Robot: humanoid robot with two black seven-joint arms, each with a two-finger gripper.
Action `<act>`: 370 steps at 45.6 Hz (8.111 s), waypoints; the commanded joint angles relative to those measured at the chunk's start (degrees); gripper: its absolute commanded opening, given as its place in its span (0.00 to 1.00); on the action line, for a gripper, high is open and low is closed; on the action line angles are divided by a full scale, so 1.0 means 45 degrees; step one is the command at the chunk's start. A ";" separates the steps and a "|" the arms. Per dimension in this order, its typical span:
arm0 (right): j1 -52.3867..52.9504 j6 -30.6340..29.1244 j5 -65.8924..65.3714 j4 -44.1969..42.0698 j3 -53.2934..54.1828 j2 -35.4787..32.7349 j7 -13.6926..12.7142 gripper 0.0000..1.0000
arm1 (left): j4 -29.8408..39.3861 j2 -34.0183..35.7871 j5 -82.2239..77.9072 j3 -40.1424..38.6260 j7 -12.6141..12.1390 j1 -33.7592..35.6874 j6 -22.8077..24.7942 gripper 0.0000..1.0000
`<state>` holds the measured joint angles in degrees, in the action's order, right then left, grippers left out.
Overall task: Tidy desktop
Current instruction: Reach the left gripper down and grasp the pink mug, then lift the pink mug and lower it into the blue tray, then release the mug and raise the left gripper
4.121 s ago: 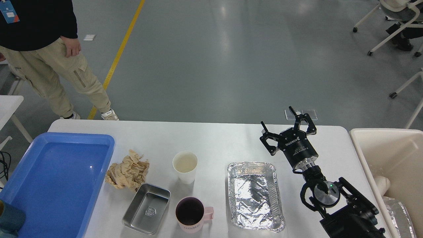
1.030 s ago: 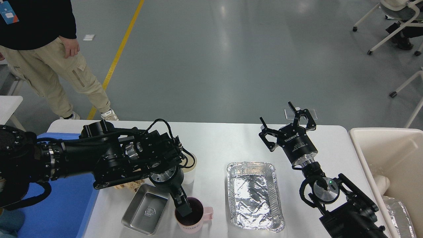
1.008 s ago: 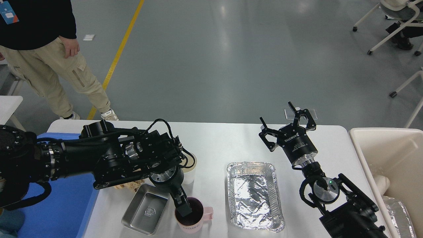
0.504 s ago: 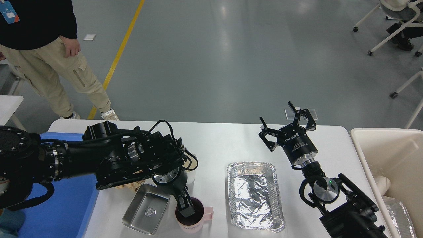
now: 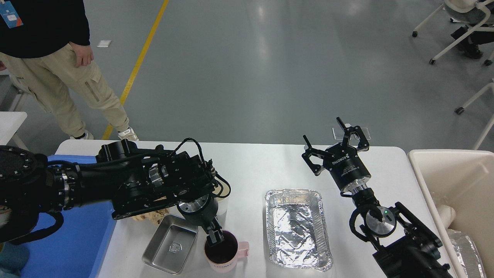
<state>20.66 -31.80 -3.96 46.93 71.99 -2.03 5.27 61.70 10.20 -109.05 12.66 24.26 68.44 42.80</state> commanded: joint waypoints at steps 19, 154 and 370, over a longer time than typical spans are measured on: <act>-0.0001 -0.0003 0.0001 0.0001 -0.0001 0.0003 0.0000 1.00 | 0.0000 0.0077 -0.0102 -0.0059 0.0488 0.0123 -0.0058 0.00; -0.0157 0.0114 0.0001 -0.0038 -0.0001 -0.0603 0.0000 1.00 | 0.1036 1.3652 -0.0434 -0.4961 0.3203 -0.6517 -0.5429 0.04; -0.0431 0.0153 -0.0019 0.0333 -0.0118 -0.0056 0.0020 1.00 | 0.4903 1.3262 0.5954 -0.5274 -0.2695 -0.6285 -0.6643 0.97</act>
<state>18.72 -31.11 -4.05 48.32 71.38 -2.43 5.36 83.75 72.83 -77.73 -11.12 12.09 37.07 9.45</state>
